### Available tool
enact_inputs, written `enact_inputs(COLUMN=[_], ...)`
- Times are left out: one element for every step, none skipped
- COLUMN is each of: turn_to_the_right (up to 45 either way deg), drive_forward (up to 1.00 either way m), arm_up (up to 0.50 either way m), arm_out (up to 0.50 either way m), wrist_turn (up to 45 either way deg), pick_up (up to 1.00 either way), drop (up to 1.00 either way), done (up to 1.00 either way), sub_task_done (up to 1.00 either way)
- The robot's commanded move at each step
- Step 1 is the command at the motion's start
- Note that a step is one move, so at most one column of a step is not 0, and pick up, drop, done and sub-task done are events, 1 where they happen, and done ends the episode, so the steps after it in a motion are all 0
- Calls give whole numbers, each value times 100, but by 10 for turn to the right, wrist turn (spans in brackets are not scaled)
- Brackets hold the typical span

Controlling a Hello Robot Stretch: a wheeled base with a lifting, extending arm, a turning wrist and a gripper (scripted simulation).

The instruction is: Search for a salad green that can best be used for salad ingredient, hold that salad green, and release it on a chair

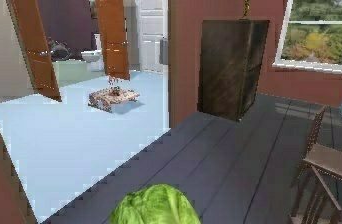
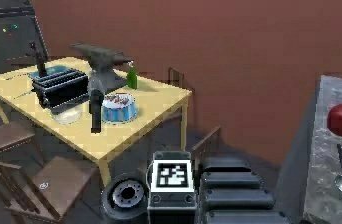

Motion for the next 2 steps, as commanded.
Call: enact_inputs(turn_to_the_right=[0, 450], drive_forward=[75, 0], arm_up=[0, 0], arm_out=[0, 0], wrist_turn=[0, 0], pick_up=[0, 0], drop=[0, 0], done=[0, 0], sub_task_done=[0, 0])
